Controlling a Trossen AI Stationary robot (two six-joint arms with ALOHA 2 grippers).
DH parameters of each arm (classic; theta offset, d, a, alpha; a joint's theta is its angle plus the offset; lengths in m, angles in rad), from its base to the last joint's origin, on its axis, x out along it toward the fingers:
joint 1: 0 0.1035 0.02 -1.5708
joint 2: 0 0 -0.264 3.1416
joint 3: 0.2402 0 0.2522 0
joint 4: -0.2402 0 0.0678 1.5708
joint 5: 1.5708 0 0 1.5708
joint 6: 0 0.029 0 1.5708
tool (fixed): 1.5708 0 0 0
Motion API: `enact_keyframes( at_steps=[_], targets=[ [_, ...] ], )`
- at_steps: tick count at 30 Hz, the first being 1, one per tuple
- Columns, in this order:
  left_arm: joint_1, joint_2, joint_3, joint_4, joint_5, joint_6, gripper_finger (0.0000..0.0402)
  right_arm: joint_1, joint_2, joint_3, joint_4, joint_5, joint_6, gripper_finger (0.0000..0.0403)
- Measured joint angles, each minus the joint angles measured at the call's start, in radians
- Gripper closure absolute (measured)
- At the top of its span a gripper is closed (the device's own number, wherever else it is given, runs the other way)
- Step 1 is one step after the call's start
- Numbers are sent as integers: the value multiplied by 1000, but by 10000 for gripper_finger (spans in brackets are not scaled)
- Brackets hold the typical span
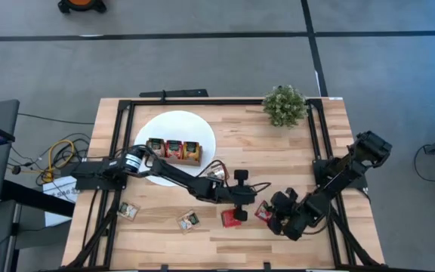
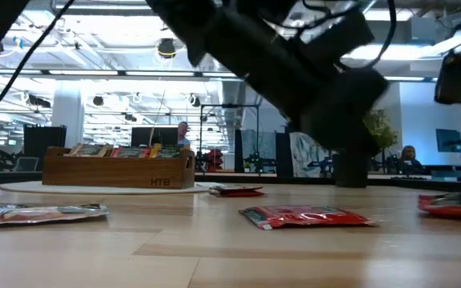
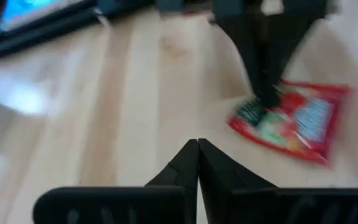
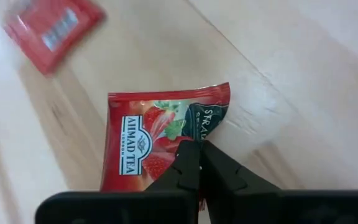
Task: Pick & Place Tea
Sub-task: Put the red tea bag into the middle section of the wooden organizer
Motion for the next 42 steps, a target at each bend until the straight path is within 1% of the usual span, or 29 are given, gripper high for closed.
enact_keyframes(
  at_steps=[3,5,7,12,13,15,17,20,25,30,35,39,42],
  targets=[
    [13,-24,0,-34,112,-67,387,0,2,97,-153,12,-68,401],
    [22,-27,0,-26,185,-98,367,3,0,157,-237,37,-114,402],
    [27,-27,0,-27,228,-120,340,14,0,200,-302,64,-163,401],
    [29,-27,0,10,252,-154,261,40,0,280,-396,104,-200,402],
    [29,-27,0,29,267,-157,245,46,0,291,-408,115,-205,402],
    [30,-27,0,60,331,-173,221,59,0,301,-422,144,-224,402],
    [29,-27,0,69,392,-215,205,68,0,306,-431,173,-241,402],
    [28,-25,0,81,406,-255,199,73,-1,310,-432,197,-256,402],
    [29,-25,0,111,408,-265,208,71,-1,310,-431,222,-271,403],
    [29,-25,0,148,408,-287,238,71,-2,310,-427,242,-291,403],
    [29,-24,0,148,405,-287,290,71,-2,310,-423,243,-312,403],
    [30,-24,0,148,405,-267,344,71,-2,310,-408,241,-345,402],
    [28,-24,0,147,404,-236,385,70,-2,310,-391,239,-354,394]
  ],
)
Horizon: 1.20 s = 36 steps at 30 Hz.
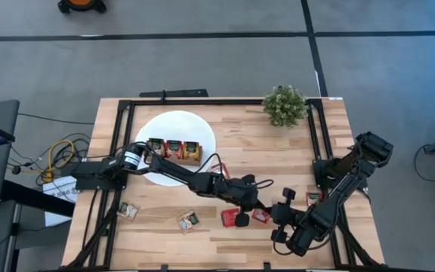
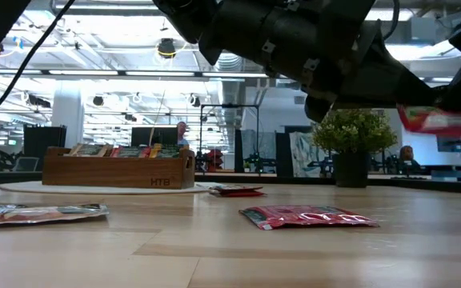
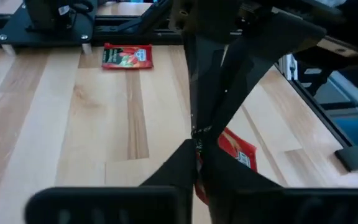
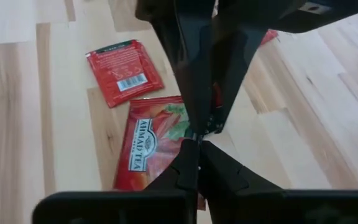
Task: Pick & Place Tea
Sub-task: Put the red tea bag into the middle section of the wooden organizer
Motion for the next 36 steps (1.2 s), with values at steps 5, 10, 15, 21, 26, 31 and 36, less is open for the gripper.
enact_keyframes(
  at_steps=[5,10,15,21,26,31,36],
  targets=[
    [-20,0,0,-71,-89,105,400,0,-8,0,-7,-67,70,338],
    [-78,-64,-1,-298,-406,251,401,8,-10,1,-5,-92,166,263],
    [-129,-151,0,-610,-693,246,401,34,-10,1,-1,-82,213,217],
    [-119,-317,-78,-1010,-875,65,401,62,-6,1,65,8,201,211],
    [-119,-560,-340,-1093,-999,-36,401,77,-6,1,103,27,150,227],
    [-104,-842,-657,-1041,-991,-54,401,76,-6,1,103,28,130,243],
    [-40,-1070,-865,-907,-921,-21,401,53,-5,1,111,29,102,256]
  ],
)
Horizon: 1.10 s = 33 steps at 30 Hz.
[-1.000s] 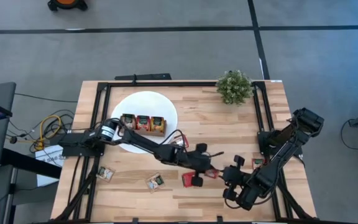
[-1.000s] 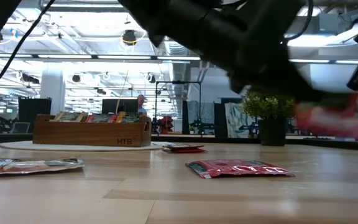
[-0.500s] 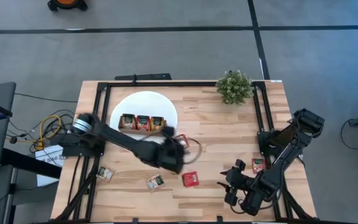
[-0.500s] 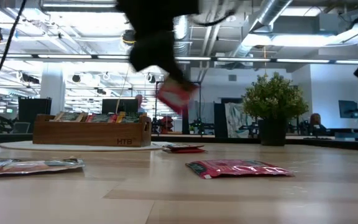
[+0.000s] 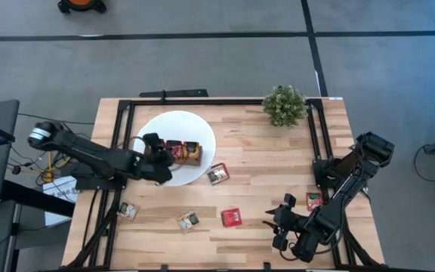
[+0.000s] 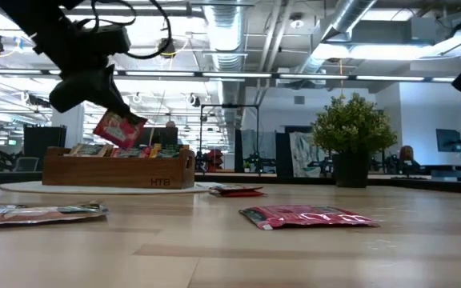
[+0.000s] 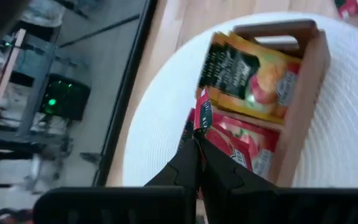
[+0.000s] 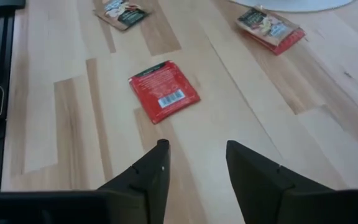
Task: Pick & Place Tea
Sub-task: Put the red tea bag into the middle section of the wooden organizer
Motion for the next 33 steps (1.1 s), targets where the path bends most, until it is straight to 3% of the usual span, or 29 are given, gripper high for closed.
enact_keyframes(
  at_steps=[5,10,22,29,33],
  targets=[
    [80,-109,-107,197,108,176,401,-30,0,0,38,0,-78,266],
    [139,-94,-150,300,200,344,401,-51,0,0,81,-12,-137,273],
    [165,-53,-154,345,211,360,397,-38,0,0,100,-29,-154,276],
    [165,-53,-154,337,239,365,339,-38,0,0,101,-29,-154,278],
    [164,-54,-154,338,154,389,295,-38,0,0,101,-29,-154,278]
  ],
)
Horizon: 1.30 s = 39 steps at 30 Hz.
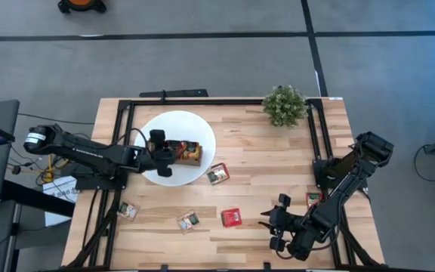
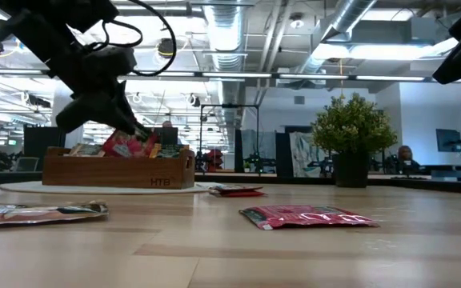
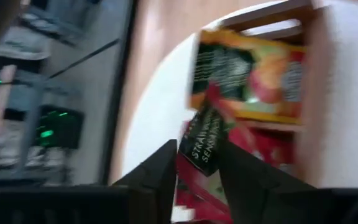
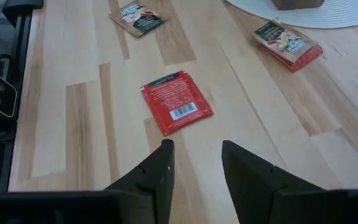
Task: Pick & Place Tea
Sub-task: Put the red tea bag into the middle section of the wooden organizer, then put the brown tea bag into the left section of the wooden organizer
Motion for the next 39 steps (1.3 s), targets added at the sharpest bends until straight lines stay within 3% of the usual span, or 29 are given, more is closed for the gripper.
enact_keyframes(
  at_steps=[3,7,13,17,26,33,39],
  targets=[
    [-9,-10,9,0,-41,25,272,0,0,0,0,0,-4,280],
    [-11,-22,15,17,26,12,262,0,0,0,0,0,-6,280],
    [6,-22,15,40,22,-54,276,0,0,0,4,0,-7,280],
    [-20,-22,15,164,12,-95,292,0,0,0,2,0,-8,280],
    [-114,-9,15,515,226,-190,345,-29,0,0,-27,-1,-8,281],
    [-197,167,15,762,244,-141,394,-74,0,0,-9,-18,-8,280],
    [-242,354,29,981,250,-126,401,-103,1,-7,32,-18,-40,290]
  ],
)
